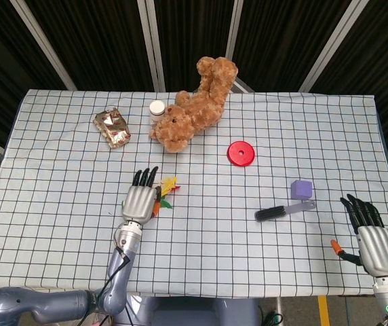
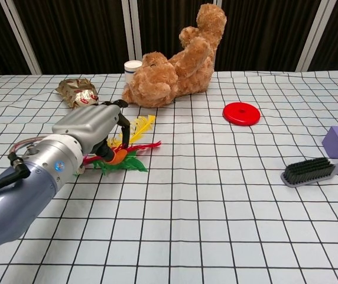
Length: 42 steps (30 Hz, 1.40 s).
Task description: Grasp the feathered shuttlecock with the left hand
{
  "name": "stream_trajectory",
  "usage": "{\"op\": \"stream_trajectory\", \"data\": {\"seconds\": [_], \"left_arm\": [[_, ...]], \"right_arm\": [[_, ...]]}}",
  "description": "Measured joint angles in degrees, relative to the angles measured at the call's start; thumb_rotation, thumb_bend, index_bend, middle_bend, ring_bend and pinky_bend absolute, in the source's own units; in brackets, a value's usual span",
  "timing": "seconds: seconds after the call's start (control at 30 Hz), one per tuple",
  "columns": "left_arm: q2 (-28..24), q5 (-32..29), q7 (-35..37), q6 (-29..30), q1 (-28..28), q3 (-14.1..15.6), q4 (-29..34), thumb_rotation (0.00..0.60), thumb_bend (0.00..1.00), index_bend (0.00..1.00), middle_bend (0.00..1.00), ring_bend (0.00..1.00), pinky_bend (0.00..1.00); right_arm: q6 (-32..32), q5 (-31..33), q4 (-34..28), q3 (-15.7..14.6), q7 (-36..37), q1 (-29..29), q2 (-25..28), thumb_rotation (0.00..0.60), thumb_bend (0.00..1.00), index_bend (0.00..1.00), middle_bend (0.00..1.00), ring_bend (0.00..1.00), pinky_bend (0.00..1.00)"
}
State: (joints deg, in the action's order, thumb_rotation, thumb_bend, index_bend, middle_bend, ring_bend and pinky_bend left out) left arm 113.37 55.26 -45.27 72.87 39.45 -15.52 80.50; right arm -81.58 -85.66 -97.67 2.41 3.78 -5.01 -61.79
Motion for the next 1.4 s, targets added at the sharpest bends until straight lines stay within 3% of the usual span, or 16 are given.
{"op": "stream_trajectory", "data": {"seconds": [0.33, 0.8, 1.4], "left_arm": [[-1.5, 1.2, 1.0, 0.6, -0.2, -0.5, 2.5, 0.600, 0.61, 0.60, 0.00, 0.00, 0.00], [-6.5, 5.1, 5.1, 4.1, -1.5, -2.0, 13.4, 0.600, 0.61, 0.60, 0.00, 0.00, 0.00], [-10.5, 4.7, 12.1, 3.7, -5.4, 0.4, 12.7, 0.600, 0.61, 0.60, 0.00, 0.00, 0.00]], "right_arm": [[-0.1, 0.2, 0.2, 0.1, 0.3, 0.1, 0.0, 0.600, 0.34, 0.00, 0.00, 0.00, 0.00], [-0.2, -0.1, 0.0, 0.0, -0.2, 0.1, -0.1, 0.600, 0.34, 0.00, 0.00, 0.00, 0.00], [0.2, 0.3, -0.1, -0.1, -0.5, 0.1, -0.2, 0.600, 0.34, 0.00, 0.00, 0.00, 0.00]]}}
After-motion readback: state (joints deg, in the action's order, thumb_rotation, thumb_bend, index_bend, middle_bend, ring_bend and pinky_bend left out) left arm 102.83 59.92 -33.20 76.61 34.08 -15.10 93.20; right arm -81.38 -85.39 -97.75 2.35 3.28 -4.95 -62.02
